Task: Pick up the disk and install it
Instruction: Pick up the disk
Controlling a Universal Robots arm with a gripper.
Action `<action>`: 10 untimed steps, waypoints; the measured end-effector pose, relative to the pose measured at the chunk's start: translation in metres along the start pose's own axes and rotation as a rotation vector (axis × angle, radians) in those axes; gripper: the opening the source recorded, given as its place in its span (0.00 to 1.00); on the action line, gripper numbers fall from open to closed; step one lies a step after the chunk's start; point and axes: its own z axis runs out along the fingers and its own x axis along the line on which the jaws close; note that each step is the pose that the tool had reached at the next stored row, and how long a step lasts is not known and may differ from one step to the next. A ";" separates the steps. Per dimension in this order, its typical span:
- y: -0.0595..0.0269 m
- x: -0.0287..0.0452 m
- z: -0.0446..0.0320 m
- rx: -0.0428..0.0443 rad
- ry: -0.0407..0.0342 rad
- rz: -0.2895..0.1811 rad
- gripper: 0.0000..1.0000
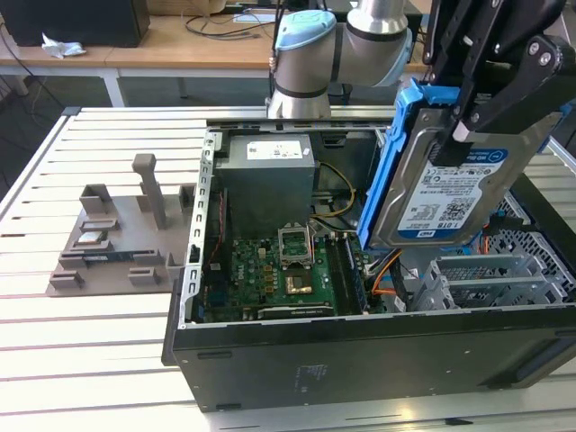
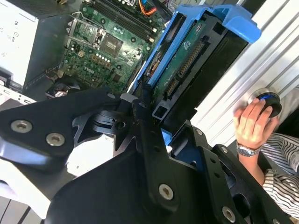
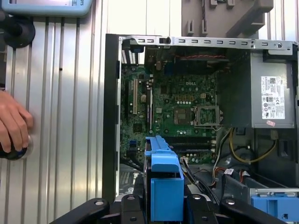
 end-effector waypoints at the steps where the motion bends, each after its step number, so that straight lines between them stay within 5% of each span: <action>1: -0.0010 0.0005 0.0000 -0.0001 0.0000 0.000 0.37; 10: -0.0127 0.0084 -0.0001 -0.0011 -0.0001 0.000 0.37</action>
